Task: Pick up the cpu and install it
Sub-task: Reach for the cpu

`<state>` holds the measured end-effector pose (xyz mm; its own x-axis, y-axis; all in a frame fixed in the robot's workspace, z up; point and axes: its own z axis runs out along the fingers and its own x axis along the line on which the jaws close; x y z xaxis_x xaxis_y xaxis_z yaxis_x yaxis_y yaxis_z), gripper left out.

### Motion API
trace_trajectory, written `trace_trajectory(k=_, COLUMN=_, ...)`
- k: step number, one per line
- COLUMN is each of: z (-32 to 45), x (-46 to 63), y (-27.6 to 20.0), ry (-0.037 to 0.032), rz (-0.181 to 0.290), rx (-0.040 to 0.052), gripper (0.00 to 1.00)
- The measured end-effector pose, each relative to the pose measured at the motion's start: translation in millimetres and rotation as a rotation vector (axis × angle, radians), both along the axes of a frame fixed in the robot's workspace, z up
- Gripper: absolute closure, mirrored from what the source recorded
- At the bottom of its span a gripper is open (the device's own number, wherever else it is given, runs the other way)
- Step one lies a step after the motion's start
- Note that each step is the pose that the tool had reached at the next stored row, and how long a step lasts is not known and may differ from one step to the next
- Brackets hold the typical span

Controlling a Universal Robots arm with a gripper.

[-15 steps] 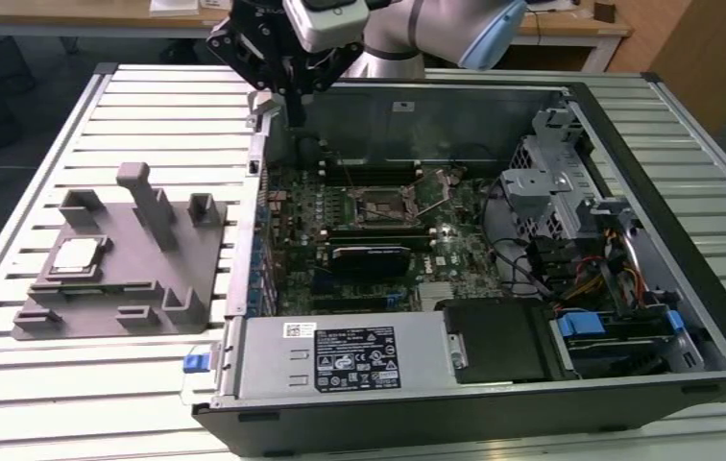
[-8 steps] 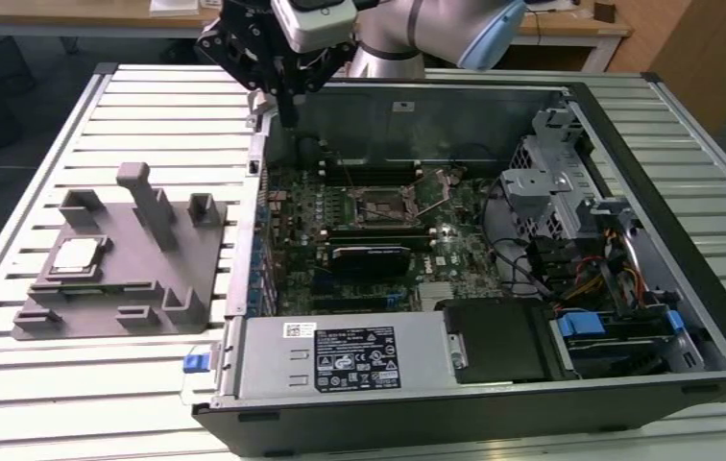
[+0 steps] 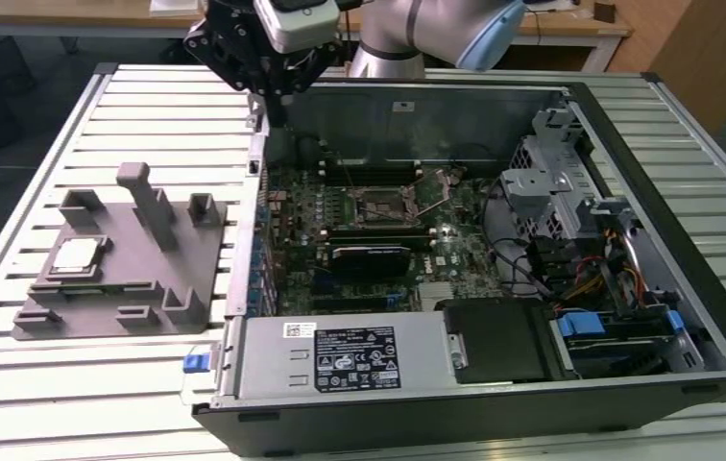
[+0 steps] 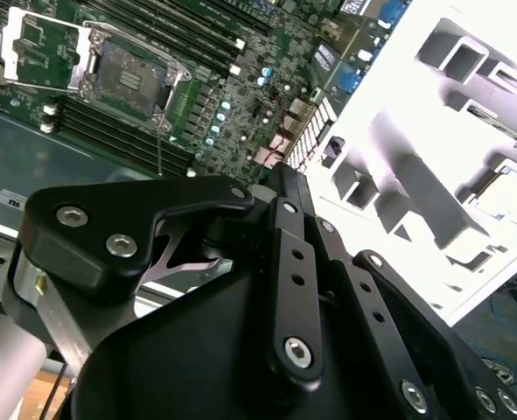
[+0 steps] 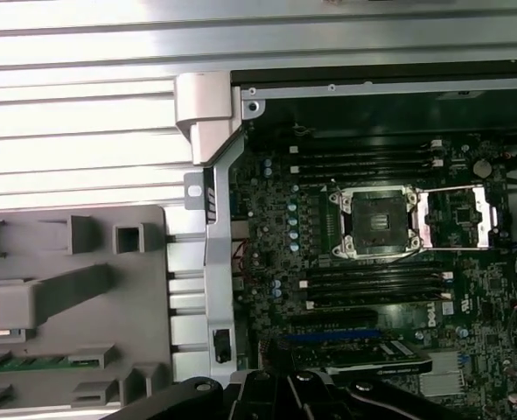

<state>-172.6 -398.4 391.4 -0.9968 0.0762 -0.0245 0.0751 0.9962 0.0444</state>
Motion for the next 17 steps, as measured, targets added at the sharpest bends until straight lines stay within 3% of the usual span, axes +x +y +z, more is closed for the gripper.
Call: trace_trajectory(k=17, z=-0.5, x=-28.7, y=0.1, ry=0.0000, rz=0.000, rx=0.0000, gripper=0.89)
